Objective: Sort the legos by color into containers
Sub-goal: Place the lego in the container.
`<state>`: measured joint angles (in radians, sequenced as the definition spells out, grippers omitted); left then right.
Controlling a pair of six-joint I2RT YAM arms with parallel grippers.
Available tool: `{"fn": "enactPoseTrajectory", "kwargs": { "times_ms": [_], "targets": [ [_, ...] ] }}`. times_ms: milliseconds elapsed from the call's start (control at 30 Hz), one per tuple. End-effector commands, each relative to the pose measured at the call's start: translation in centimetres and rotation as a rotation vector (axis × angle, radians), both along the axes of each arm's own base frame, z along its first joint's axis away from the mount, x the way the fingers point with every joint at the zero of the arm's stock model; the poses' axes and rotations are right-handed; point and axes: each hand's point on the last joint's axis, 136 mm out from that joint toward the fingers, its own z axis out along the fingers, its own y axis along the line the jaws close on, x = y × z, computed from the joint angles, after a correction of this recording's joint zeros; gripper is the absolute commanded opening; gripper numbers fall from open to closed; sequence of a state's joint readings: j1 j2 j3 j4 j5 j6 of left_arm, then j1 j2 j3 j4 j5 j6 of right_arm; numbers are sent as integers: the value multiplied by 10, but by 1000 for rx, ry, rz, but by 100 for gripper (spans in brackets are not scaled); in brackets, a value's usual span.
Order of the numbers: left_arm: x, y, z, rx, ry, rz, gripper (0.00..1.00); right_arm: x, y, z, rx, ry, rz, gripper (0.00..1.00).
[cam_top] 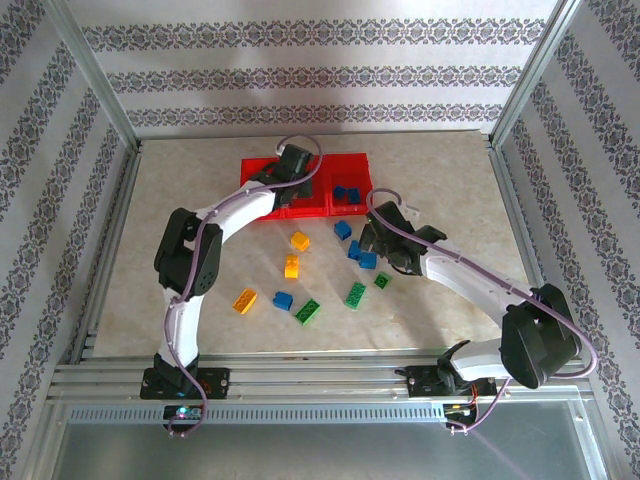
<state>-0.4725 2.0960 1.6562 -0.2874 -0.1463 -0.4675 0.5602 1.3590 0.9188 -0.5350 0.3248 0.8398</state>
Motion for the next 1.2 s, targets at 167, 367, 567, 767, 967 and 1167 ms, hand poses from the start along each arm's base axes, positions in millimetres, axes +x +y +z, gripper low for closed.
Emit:
{"fn": "enactPoseTrajectory", "kwargs": {
  "times_ms": [167, 367, 567, 767, 967, 1167],
  "targets": [
    [1, -8, -18, 65, 43, -22, 27, -7, -8, 0, -11, 3, -21, 98],
    [4, -12, -28, 68, 58, -30, 29, -7, -9, 0, -12, 3, -21, 98],
    [9, -18, -30, 61, 49, -35, 32, -8, -9, -1, -17, 3, -21, 98],
    [14, -25, -35, 58, 45, -34, 36, -10, -12, -1, -19, 1, -25, 98],
    [18, -31, -35, 46, 38, -33, 45, -13, -16, 0, -23, -7, -30, 98],
    [16, -33, -24, 28, 28, -25, 45, -16, -19, 1, -22, -15, -39, 98]
  ]
}}
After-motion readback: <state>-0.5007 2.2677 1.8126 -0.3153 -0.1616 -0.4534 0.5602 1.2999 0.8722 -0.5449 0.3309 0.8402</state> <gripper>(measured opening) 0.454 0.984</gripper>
